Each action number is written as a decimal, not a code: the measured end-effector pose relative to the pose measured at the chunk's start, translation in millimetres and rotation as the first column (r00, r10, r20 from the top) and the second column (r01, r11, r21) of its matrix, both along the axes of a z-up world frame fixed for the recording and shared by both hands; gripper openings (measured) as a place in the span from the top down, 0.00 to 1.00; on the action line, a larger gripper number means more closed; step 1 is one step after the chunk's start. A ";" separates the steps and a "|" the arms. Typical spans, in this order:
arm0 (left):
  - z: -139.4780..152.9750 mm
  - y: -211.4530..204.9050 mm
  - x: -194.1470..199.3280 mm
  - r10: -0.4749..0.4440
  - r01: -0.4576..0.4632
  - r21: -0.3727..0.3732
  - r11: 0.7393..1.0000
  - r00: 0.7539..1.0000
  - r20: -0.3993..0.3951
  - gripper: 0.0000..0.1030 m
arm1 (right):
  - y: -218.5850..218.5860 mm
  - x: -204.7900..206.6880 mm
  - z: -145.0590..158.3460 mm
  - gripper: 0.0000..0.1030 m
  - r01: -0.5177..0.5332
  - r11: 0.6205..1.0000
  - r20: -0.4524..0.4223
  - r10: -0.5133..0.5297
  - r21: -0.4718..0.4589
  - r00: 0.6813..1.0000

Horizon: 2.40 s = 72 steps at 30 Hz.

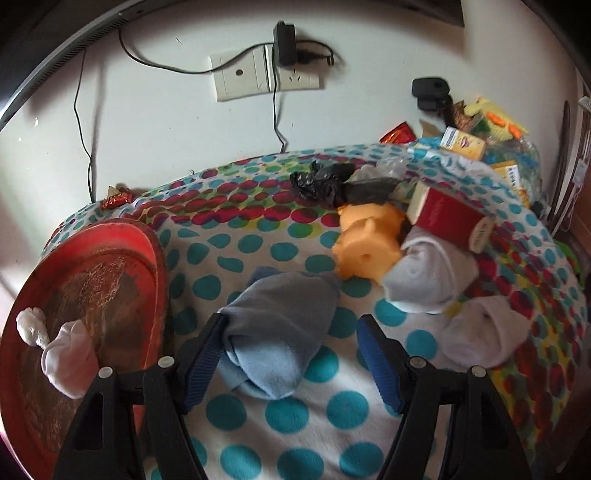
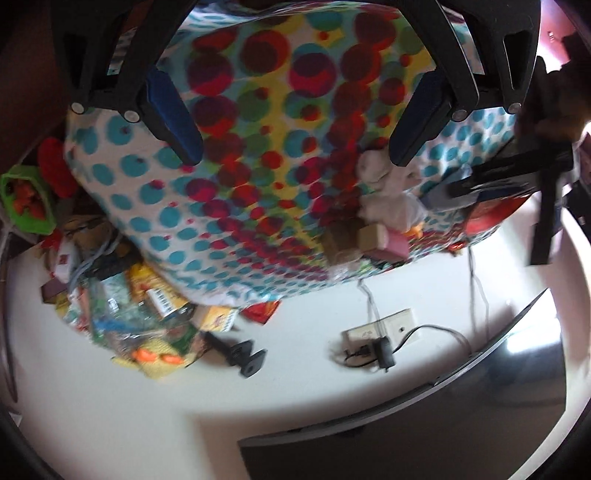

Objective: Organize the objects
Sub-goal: 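Grasp the grey-blue sock with the left gripper, then carry the grey-blue sock into the red tray and open the left gripper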

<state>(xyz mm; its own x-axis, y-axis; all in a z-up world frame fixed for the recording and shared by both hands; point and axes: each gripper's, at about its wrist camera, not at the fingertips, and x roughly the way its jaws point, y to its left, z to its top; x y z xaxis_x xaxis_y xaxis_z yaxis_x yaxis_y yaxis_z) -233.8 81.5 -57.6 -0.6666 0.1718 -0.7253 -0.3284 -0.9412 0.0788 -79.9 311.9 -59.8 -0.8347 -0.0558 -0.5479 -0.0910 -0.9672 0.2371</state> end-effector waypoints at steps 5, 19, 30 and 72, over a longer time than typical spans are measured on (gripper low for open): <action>-7.7 0.6 -17.2 0.046 -0.046 -0.016 0.999 0.998 0.042 0.29 | -10.2 0.2 0.2 0.02 -0.045 0.999 -0.001 0.045 -0.021 0.999; 39.9 16.2 8.6 0.056 -0.057 -0.074 0.996 0.998 -0.020 0.74 | -13.8 1.2 4.5 0.01 -0.055 0.998 -0.014 0.054 -0.020 0.998; 104.3 11.5 28.3 0.102 -0.112 -0.074 0.991 0.987 -0.124 0.74 | -29.1 4.6 4.9 0.01 -0.098 0.995 -0.002 0.098 -0.004 0.995; 90.1 -283.6 44.2 0.521 -0.524 -0.109 0.845 0.852 -0.061 0.74 | -52.6 5.6 -1.4 0.00 -0.168 0.986 0.027 0.168 0.010 0.985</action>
<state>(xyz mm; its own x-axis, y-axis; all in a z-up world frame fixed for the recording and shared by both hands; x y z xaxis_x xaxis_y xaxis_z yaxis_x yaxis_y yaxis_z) -189.6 -202.2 32.5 -0.6537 -0.2924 -0.6980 0.2133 -0.9561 0.2008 -74.3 259.3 -61.2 -0.7994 -0.1874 -0.5709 0.0670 -0.9720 0.2253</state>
